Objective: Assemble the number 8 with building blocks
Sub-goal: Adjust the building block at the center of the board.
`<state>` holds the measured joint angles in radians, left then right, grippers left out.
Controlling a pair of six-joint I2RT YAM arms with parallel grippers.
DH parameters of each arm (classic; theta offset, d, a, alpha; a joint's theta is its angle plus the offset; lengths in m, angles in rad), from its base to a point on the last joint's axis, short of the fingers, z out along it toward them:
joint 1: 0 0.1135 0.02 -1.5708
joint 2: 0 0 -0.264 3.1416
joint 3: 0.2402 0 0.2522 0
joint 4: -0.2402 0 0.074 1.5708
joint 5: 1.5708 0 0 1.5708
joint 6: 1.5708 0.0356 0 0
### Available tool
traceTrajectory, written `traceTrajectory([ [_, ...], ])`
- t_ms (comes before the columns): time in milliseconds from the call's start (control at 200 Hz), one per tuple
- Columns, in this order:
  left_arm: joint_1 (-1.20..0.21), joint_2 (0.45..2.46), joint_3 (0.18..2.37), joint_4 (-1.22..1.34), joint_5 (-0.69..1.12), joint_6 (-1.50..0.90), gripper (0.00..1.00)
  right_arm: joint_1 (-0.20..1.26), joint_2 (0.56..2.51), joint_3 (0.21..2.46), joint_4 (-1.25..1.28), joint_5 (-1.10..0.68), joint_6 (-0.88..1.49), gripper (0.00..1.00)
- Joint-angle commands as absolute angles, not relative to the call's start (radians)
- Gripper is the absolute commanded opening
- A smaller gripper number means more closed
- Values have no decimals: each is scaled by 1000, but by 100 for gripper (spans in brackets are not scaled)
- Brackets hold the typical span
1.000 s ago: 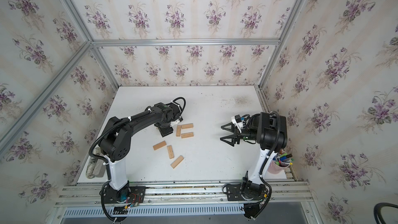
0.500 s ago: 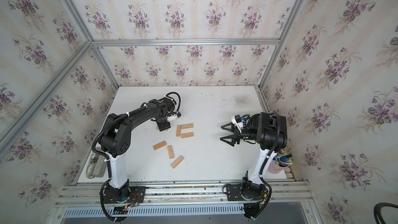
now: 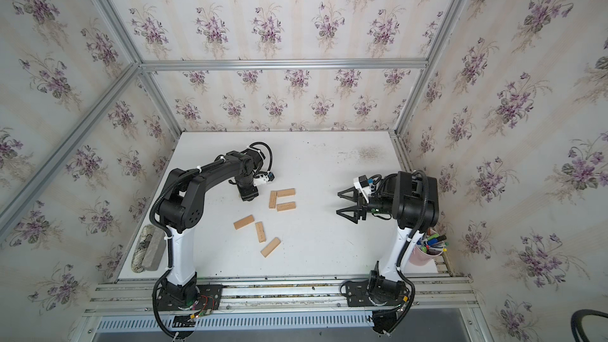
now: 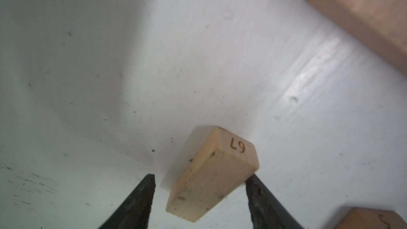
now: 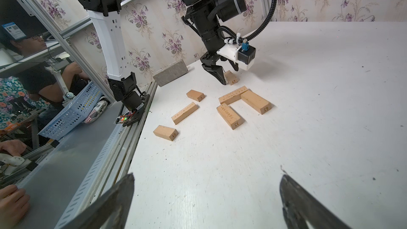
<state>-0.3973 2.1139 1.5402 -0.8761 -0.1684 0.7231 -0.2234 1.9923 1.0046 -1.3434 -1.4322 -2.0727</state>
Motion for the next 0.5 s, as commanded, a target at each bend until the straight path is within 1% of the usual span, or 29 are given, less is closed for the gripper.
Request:
traceTrajectory([
  [0,-396,2156,1540,-902,-90,707,66,-224,1991,1007,-1372,-1465,-2479,100],
  [60,-390,2167,1557,-909,-60,703,67,-223,1991,1007,-1371,-1465,-2479,100],
  [110,-382,2183,1585,-930,-46,696,64,-224,1990,1007,-1371,-1465,-2478,100],
  [190,-369,2213,1628,-976,-25,685,56,-223,1990,1007,-1371,-1465,-2479,100],
  [210,-366,2220,1637,-985,-21,682,56,-223,1991,1008,-1371,-1465,-2479,100],
  [230,-364,2226,1648,-998,-17,676,51,-224,1990,1008,-1371,-1465,-2479,100],
  [280,-361,2240,1663,-1028,-5,665,48,-223,1990,1007,-1371,-1465,-2479,100],
  [405,-362,2255,1683,-1073,-32,598,46,-223,1991,1008,-1371,-1465,-2479,100],
  [495,-369,2248,1705,-1100,-57,483,46,-223,1991,1006,-1371,-1465,-2479,100],
])
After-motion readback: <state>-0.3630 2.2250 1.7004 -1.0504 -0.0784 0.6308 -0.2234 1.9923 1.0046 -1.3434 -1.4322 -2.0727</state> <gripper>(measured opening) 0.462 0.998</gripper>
